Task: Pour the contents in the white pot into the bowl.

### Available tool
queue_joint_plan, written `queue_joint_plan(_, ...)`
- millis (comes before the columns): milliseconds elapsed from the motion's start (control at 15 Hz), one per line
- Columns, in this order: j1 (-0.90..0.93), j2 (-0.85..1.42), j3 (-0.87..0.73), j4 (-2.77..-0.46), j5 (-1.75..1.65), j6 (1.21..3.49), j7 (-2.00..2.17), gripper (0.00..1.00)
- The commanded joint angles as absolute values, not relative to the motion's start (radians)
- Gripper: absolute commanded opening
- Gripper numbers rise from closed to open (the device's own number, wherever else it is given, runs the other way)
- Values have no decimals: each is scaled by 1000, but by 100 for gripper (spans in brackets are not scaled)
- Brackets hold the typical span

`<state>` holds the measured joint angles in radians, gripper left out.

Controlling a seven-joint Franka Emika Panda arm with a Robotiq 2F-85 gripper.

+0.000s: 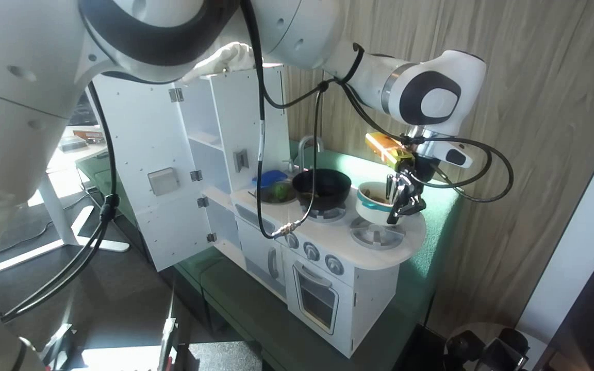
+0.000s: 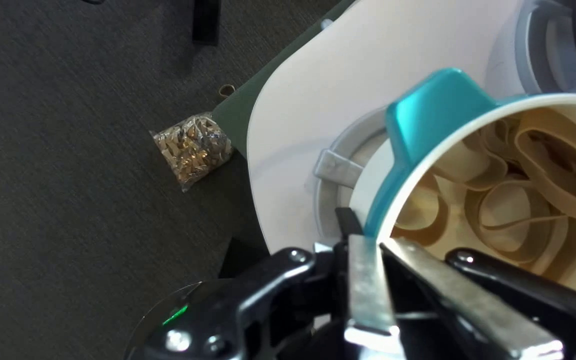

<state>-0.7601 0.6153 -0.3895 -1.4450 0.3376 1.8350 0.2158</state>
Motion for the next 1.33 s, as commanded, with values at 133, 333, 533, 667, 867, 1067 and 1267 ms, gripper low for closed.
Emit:
queue_joint_plan(133, -774, 662, -361, -1391, 292, 1816, 244, 2)
queue_joint_plan(333, -769, 651, -360, -1407, 280, 1826, 243, 31)
queue_joint_plan(533, -756, 607, -362, -1451, 260, 1846, 225, 52)
queue_joint_plan(667, -748, 565, -362, -1485, 255, 1857, 219, 67)
queue_joint_plan(867, -722, 462, -367, -1564, 245, 1885, 200, 89)
queue_joint_plan(1067, -679, 337, -381, -1673, 195, 1940, 194, 100)
queue_joint_plan(1267, -629, 189, -392, -1820, 119, 1980, 175, 100)
